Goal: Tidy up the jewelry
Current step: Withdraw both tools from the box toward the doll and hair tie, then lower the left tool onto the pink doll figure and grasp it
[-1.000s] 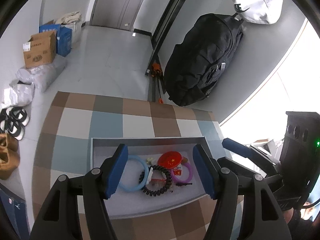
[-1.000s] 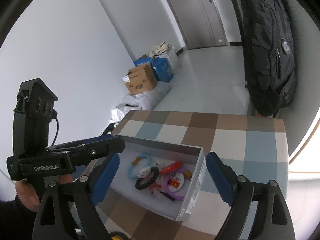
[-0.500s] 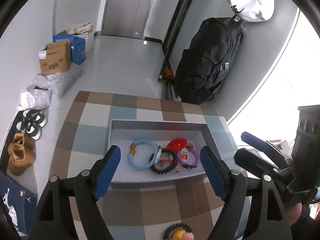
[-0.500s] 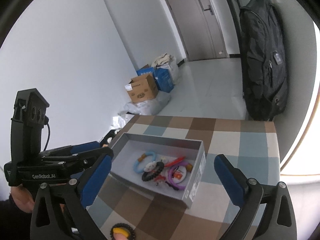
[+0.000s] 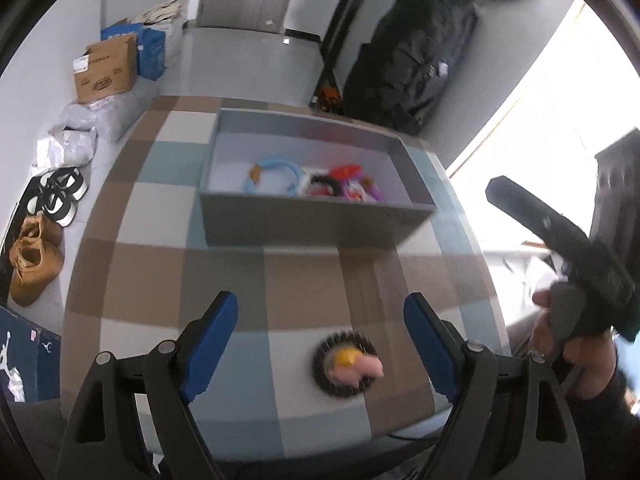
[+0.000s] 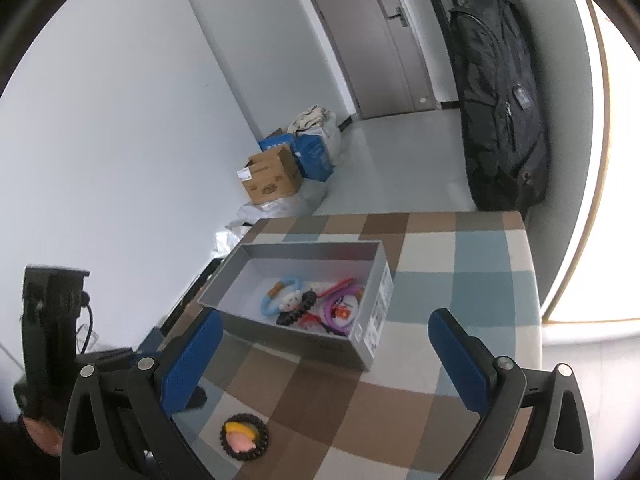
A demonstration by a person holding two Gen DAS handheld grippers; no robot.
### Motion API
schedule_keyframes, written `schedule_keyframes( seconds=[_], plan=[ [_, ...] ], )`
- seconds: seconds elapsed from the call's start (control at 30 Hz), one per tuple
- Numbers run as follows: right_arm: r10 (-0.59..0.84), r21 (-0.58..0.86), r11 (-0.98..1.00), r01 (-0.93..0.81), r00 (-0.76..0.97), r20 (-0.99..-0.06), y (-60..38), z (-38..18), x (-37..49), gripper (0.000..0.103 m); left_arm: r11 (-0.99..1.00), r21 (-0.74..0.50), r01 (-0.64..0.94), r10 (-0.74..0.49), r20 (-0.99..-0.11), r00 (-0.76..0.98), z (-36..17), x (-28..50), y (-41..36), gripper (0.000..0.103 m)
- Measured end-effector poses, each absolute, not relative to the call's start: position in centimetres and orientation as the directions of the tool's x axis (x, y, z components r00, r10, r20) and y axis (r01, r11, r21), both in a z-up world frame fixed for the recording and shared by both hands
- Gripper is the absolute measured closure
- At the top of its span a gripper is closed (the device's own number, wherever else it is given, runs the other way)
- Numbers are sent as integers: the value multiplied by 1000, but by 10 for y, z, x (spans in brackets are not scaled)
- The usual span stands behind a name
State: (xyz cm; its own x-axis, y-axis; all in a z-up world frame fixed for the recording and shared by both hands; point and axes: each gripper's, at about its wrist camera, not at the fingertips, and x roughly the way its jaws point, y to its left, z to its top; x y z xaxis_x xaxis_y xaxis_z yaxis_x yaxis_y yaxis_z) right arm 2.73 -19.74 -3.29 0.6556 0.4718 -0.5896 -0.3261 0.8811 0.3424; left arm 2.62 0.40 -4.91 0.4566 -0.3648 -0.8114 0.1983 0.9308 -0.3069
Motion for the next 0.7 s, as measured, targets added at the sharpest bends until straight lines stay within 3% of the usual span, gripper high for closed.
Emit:
schedule_keyframes(
  seconds=[0.3, 0.47, 0.53, 0.7],
  plan=[
    [452, 356, 890, -284, 653, -608, -208, -39, 19, 0, 934, -207, 290, -324, -834, 447, -58, -2, -19, 22],
    [452, 361, 890, -280, 653, -608, -209, -40, 14, 0, 932, -179, 316, -305, -856, 417, -67, -5, -27, 37],
    [452, 360, 890, -281, 652, -609, -209, -40, 13, 0, 929, -190, 316, -311, -865, 393, -72, -4, -28, 49],
    [450, 358, 891, -280, 654, -608, -210, -40, 10, 0, 936, -174, 308, -293, -868, 401, -73, -3, -28, 55]
  ],
)
